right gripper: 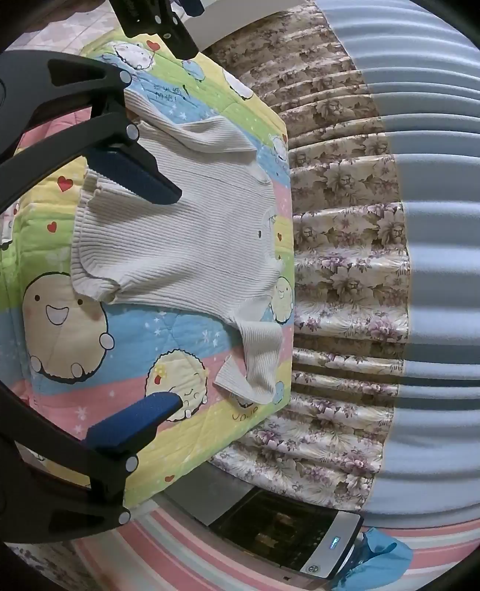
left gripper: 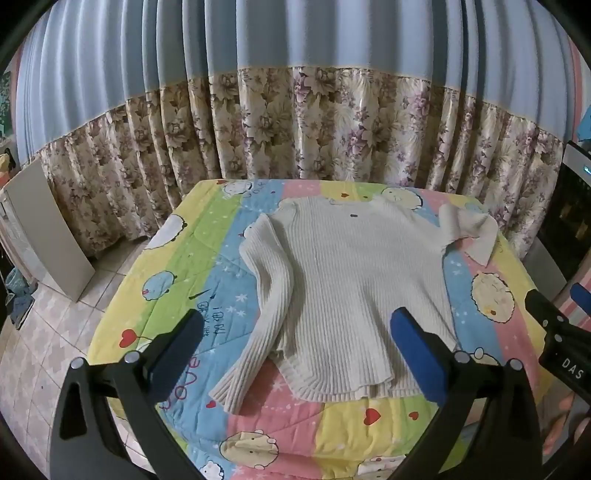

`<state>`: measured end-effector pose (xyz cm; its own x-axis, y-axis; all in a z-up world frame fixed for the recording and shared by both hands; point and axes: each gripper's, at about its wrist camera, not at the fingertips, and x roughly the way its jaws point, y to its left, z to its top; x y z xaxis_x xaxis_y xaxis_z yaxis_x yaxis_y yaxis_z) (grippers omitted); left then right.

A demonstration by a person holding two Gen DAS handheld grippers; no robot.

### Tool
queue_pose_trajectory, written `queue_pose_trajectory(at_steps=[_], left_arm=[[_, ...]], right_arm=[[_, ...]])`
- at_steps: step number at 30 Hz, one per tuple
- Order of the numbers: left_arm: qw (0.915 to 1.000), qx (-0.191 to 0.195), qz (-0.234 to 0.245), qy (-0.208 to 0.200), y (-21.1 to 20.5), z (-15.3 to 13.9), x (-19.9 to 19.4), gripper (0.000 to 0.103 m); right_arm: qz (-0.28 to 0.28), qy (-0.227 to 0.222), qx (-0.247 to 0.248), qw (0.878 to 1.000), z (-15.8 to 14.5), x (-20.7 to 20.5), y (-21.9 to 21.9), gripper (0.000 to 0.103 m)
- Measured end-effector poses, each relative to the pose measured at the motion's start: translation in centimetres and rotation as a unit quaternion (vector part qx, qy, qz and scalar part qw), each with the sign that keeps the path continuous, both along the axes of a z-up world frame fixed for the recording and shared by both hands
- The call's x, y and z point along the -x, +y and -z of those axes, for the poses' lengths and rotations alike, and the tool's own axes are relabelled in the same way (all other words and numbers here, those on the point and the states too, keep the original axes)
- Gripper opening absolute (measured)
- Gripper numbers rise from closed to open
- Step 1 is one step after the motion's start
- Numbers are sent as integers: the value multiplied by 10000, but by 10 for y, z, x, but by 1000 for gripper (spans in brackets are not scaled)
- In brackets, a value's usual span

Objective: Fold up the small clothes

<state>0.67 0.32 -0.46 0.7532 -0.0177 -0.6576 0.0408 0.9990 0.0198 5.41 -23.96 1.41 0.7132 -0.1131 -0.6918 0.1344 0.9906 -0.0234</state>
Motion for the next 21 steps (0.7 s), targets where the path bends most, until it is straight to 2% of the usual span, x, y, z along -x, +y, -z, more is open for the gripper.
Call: queue_pose_trajectory(at_steps=[21], left_arm=[[10000,-59,-51,-20,2,6,0,101]], right_arm=[[9,18,17,10000,0,-3,-1,100]])
